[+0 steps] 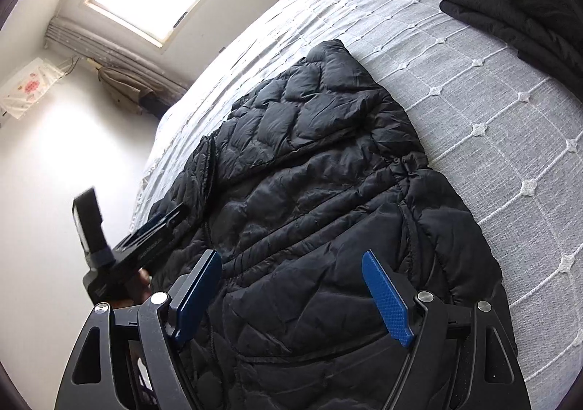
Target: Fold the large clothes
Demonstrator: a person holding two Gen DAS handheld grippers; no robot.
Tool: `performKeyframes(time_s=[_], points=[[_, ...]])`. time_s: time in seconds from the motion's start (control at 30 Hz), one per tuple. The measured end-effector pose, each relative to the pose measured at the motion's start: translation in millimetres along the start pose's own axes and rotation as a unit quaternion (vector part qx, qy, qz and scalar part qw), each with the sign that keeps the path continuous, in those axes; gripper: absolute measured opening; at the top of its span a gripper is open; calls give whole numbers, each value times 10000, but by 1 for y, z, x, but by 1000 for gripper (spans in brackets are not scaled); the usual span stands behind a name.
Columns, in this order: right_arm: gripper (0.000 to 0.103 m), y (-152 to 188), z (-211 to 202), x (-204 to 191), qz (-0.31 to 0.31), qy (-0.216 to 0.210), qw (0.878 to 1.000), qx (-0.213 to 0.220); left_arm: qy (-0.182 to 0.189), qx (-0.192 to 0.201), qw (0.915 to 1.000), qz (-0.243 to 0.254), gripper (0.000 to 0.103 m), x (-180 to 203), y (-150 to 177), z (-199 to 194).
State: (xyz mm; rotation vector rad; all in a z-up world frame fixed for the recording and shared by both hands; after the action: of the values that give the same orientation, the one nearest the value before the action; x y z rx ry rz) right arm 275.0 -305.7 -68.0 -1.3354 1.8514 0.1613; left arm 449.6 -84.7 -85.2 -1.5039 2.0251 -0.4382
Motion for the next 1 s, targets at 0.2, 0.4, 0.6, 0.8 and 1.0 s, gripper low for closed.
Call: performKeyframes(time_s=[0.2,0.4,0.6,0.8,1.0], points=[[81,-1,2,8,85,88,9999,-20,-874,-297,9957,-42,36,10,-8,37],[81,-3,-3,9,104,5,9999,11,-177,-362,9939,-1031,5,-15,-11,29],[81,-3,-4,7,102,-4,9999,44,403,280,9891,-1387,6,-4,-23,-10],[81,0,7,11,113,149,9998,-100,1254,-581,9675,-2119,9,-1,6,41],[81,-1,6,13,81,186,9998,-81,1811,-265,9540,-2373,41,-23,25,-21]])
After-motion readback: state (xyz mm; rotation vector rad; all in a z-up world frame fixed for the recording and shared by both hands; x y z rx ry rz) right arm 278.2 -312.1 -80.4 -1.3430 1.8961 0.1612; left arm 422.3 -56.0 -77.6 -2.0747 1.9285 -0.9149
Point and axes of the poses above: each gripper's, at about its wrist camera, not at the fingertips, and z roughly the way its jaws point, x to its right, y to its underside, the point moved 4 cm from there along z, roughly the way its jaws point, and after that the axes turned 4 degrees about -y, right-handed, at the moved point
